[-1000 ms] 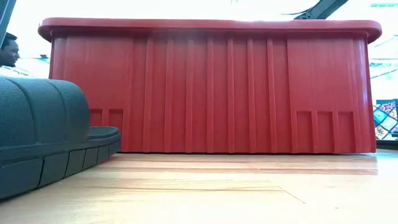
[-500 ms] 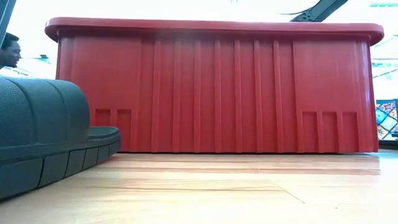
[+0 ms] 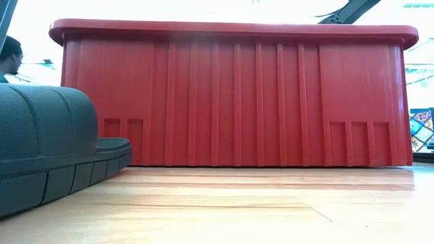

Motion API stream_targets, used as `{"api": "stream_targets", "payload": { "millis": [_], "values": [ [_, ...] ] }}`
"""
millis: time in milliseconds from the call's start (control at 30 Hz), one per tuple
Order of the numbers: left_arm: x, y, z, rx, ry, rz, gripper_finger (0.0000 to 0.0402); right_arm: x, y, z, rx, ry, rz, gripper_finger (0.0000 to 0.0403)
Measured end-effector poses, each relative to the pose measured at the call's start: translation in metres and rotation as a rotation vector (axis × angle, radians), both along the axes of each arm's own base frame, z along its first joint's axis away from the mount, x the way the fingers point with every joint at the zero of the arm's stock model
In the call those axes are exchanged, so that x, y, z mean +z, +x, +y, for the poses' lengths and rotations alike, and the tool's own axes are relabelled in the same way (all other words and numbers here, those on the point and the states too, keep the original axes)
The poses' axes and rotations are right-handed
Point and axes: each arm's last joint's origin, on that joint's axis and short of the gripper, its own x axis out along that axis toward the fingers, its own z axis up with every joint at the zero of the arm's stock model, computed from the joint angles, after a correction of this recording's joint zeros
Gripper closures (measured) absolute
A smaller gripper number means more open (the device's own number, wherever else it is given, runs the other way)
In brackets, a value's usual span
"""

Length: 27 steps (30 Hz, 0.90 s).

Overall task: Pick and place slides into bin
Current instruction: Adjust the slide in the red bin, then put the black slide into the red bin

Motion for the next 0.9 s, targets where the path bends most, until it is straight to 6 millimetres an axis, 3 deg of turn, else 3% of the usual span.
{"api": "stream_targets", "payload": {
  "millis": [700,900],
  "values": [
    [0.0,0.003,-0.006,-0.012,-0.014,0.001,0.0211,0.002,0.01,-0.011,-0.064,-0.166,-0.033,0.0124],
    [0.0,0.003,-0.006,-0.018,-0.005,0.0,0.021,0.015,0.014,-0.022,-0.137,-0.259,-0.152,0.0124]
  ]
}}
